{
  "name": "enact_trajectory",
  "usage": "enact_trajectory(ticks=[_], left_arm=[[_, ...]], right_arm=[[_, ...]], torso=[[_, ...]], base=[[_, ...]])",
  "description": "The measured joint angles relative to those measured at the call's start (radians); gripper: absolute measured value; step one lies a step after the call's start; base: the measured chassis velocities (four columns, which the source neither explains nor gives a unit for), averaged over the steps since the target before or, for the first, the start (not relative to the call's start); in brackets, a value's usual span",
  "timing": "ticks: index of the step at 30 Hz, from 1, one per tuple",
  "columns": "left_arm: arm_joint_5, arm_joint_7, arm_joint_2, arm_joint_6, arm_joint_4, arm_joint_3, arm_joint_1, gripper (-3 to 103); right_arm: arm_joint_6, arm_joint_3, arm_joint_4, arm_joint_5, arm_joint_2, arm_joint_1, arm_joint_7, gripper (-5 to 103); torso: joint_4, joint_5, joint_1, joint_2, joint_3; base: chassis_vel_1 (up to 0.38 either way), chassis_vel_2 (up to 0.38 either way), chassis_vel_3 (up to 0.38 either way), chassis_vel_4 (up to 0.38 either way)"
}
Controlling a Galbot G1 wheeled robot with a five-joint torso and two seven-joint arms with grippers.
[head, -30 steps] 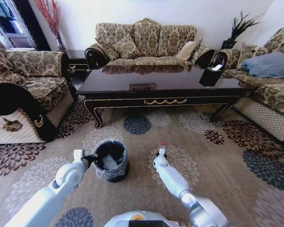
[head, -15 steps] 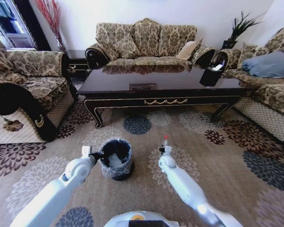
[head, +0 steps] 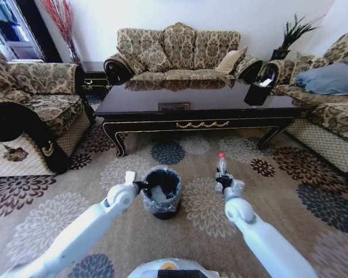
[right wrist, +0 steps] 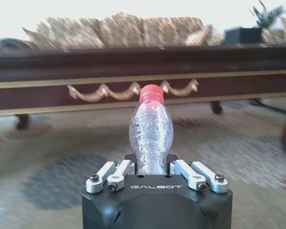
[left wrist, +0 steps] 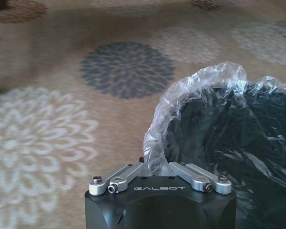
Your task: Move to the front of the table and pick up the trash from the floor, then place it into the trash bin.
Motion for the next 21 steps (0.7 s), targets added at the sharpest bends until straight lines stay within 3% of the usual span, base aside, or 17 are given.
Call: enact_trajectory(ticks=[7,14,21], left_arm=[[-0.038,-0.066,-0.067,0.012,0.013,0.122,-0.084,3],[-0.082,-0.094,-0.109,0.016,0.04,0.176,-0.128,3],[-0.091,-0.123,-0.155,0.014,0.07,0.225,-0.16,3]], right_arm=[[0.036,-0.015,0.142,-0.012,0.011,-0.06,-0.044,27],[0.049,-0.007,0.222,-0.012,0.023,-0.133,-0.073,27],[0.08,-0.024,0.241,-0.071,0.059,-0.209,-0.123,27]], torso=[[0.0005,-0.0003,0.0,0.0,0.0],[0.0003,-0.0002,0.0,0.0,0.0],[0.0,-0.0003,0.0,0.0,0.0]], base=[[0.0,0.0,0.0,0.0],[0.0,0.0,0.0,0.0],[0.0,0.0,0.0,0.0]])
